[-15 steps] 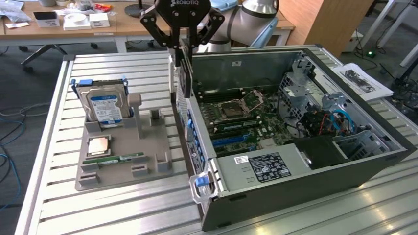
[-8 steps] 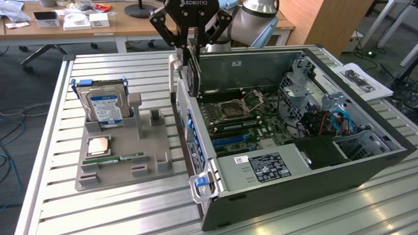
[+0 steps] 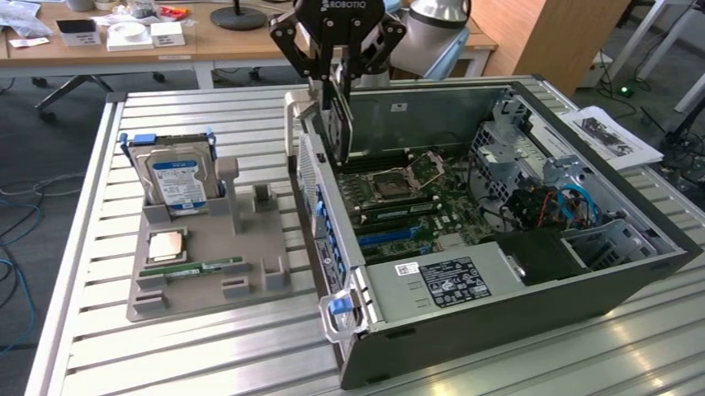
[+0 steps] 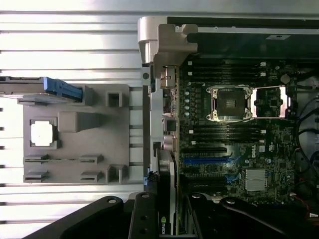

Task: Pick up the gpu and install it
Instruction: 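Pick up the gpu and move the gpu toward the slot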

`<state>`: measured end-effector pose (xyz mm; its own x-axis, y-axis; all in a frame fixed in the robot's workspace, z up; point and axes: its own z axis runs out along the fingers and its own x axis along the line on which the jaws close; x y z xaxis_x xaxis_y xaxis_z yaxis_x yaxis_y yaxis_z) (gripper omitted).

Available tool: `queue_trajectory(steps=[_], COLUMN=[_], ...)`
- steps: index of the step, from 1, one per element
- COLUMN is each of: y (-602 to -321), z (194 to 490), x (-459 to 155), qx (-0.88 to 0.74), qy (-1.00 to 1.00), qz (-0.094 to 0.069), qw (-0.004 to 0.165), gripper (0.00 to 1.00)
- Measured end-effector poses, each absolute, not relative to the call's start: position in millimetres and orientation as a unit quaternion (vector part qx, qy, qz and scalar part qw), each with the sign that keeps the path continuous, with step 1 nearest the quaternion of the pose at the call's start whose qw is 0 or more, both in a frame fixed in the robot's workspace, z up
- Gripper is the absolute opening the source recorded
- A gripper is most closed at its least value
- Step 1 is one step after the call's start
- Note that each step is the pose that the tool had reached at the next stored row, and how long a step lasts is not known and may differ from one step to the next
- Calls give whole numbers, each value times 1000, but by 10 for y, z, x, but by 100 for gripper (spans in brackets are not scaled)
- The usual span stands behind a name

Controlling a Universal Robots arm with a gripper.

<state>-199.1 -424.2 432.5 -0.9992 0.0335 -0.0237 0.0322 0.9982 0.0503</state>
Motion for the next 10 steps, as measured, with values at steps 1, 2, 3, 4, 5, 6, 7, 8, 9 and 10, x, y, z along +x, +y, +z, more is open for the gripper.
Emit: queue_trajectory(steps=[1, 2, 3, 4, 5, 6, 7, 8, 9, 10], y=[-4242, -4241, -4240, -4239, -4239, -4238, -4237, -4236, -4236, -4235], z=[4325, 4325, 4325, 4324, 4325, 4325, 4325, 4325, 4325, 4325], x=[-1969, -1946, -1925, -1902, -1880, -1857, -1835, -1809, -1785, -1760], qx=[16, 16, 16, 16, 16, 16, 16, 16, 16, 16], qy=[999, 999, 999, 999, 999, 999, 999, 999, 999, 999], qz=[25, 25, 25, 25, 25, 25, 25, 25, 25, 25], qw=[12, 12, 12, 12, 12, 12, 12, 12, 12, 12], gripper=[27, 27, 27, 27, 27, 27, 27, 27, 27, 27])
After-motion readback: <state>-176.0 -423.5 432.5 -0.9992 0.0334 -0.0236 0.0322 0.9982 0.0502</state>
